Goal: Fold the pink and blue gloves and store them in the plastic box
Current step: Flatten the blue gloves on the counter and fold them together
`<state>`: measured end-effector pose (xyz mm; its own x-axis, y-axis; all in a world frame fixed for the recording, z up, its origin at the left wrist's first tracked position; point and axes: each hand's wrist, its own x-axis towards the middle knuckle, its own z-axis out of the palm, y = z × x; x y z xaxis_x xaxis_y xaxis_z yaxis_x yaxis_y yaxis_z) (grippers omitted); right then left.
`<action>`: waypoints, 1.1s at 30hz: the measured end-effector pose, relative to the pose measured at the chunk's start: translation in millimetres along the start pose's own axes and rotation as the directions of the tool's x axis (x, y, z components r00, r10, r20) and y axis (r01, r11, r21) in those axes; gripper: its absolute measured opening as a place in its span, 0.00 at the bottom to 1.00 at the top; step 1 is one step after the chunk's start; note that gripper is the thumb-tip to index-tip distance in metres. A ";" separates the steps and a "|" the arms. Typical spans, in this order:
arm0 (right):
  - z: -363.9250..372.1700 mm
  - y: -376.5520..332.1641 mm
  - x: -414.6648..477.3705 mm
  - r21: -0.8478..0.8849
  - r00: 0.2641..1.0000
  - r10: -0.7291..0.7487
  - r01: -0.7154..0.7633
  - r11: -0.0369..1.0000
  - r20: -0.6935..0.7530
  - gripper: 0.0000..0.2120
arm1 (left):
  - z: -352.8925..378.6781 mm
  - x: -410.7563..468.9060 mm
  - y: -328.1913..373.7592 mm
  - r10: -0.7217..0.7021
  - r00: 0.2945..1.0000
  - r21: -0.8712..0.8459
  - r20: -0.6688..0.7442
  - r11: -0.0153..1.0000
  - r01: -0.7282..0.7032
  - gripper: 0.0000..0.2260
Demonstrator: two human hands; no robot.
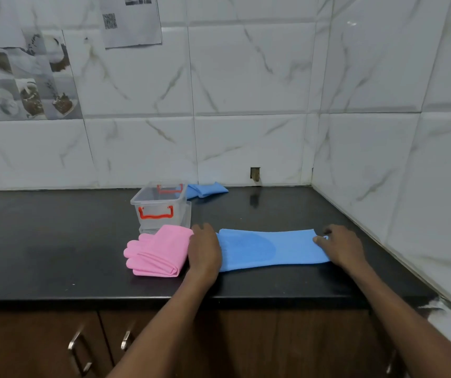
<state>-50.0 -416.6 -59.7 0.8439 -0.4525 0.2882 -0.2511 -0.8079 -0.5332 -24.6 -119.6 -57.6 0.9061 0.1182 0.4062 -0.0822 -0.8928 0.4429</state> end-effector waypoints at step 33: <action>-9.1 -18.5 -29.0 -0.077 0.848 -0.330 0.329 0.941 -0.414 0.08 | 8.1 -15.4 6.7 0.451 0.856 -0.039 0.254 0.889 -0.457 0.26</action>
<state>-74.0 -392.0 -51.0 0.6027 -0.2733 0.7497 0.0050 -0.9382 -0.3461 -35.7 -131.0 -67.4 0.8437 -0.4120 0.3441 -0.5032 -0.8303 0.2394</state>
